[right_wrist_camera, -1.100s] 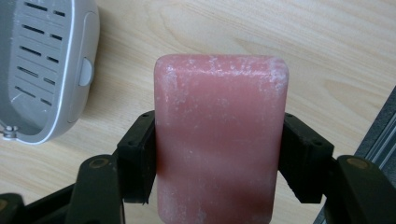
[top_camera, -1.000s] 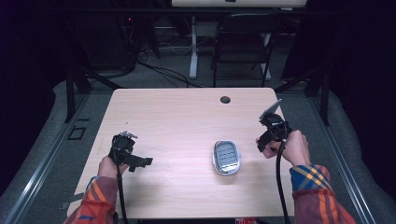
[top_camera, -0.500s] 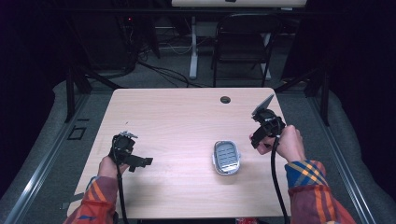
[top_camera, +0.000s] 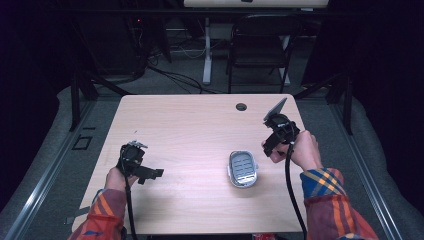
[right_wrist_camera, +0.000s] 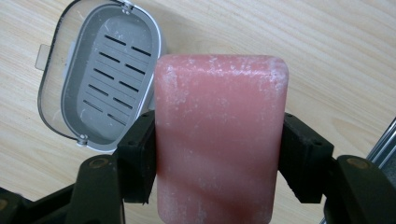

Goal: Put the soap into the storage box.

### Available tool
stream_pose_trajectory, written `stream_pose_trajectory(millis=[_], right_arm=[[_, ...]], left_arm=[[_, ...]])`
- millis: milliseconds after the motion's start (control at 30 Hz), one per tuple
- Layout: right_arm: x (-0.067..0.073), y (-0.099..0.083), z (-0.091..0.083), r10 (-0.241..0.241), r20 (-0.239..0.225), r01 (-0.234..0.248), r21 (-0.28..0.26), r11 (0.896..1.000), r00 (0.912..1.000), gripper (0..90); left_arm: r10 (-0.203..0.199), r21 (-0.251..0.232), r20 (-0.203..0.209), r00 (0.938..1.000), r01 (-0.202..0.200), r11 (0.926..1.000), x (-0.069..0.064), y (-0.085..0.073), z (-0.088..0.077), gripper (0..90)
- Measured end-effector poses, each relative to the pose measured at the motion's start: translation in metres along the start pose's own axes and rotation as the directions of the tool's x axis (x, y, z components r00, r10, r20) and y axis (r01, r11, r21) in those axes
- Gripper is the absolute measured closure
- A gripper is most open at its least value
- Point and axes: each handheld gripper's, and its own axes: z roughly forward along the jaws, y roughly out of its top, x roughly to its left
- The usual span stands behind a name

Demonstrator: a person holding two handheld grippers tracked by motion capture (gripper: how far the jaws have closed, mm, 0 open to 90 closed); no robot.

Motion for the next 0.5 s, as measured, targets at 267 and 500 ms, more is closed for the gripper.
stream_pose_trajectory(millis=[267,500], right_arm=[[0.009,0.006,-0.001,-0.025,-0.002,0.025,0.001,1.0,0.9997,36.9],[0.017,0.013,0.003,-0.057,-0.012,0.057,0.027,0.998,0.9983,36.8]], left_arm=[[0.001,0.0,0.002,1.0,-0.001,1.0,0.0,0.0,0.0,0.0],[0.001,-0.002,0.004,1.0,-0.001,1.0,0.0,0.0,0.0,0.0]])
